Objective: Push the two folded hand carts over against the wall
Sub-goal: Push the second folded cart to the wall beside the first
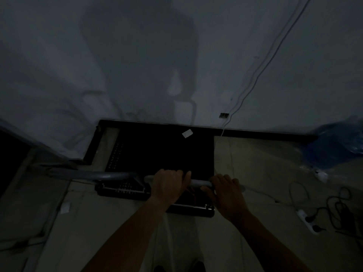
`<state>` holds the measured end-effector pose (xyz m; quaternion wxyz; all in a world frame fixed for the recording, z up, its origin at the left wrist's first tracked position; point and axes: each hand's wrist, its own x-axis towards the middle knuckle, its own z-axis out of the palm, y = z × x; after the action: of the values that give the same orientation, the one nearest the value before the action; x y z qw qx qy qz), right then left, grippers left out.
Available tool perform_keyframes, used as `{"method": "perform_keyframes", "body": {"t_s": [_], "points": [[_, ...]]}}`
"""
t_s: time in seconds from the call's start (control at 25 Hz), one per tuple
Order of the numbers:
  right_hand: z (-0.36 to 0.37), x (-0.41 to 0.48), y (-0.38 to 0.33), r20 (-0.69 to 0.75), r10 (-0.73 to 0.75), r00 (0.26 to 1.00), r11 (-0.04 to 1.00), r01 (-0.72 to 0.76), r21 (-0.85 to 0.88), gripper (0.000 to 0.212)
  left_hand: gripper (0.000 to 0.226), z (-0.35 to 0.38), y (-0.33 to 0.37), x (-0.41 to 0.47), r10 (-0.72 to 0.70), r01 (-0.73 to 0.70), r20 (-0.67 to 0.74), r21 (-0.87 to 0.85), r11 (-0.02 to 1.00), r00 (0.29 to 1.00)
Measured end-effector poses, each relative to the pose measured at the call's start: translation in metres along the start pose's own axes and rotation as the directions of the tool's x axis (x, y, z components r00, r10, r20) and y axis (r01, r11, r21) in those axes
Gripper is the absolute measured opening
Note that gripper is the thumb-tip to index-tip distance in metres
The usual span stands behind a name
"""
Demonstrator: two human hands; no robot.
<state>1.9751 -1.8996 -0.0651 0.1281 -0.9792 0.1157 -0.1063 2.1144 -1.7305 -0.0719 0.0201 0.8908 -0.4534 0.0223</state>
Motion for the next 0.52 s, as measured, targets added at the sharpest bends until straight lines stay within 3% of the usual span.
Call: {"method": "perform_keyframes", "body": {"t_s": [0.08,0.12,0.28,0.52], "points": [[0.0012,-0.0003,0.0008,0.003,-0.005,1.0,1.0,0.005,-0.01,0.039,0.044,-0.0069,-0.0005,-0.0007,-0.015,0.015,0.01,0.018,1.0,1.0],[0.0018,-0.0002,0.0009,0.007,-0.01,1.0,1.0,0.01,-0.017,0.038,0.042,-0.0096,0.0,0.0006,-0.045,0.045,-0.011,-0.01,0.999,0.999],[0.0022,-0.0006,0.0009,0.015,-0.008,1.0,1.0,0.009,-0.019,0.038,0.064,-0.0071,0.0014,0.0003,-0.119,0.113,-0.051,-0.102,0.988,0.992],[0.0004,0.0019,0.0004,0.017,-0.006,1.0,1.0,0.006,-0.002,0.038,0.062,-0.0081,0.0002,0.0016,-0.123,0.115,-0.097,-0.084,0.99,0.988]]}}
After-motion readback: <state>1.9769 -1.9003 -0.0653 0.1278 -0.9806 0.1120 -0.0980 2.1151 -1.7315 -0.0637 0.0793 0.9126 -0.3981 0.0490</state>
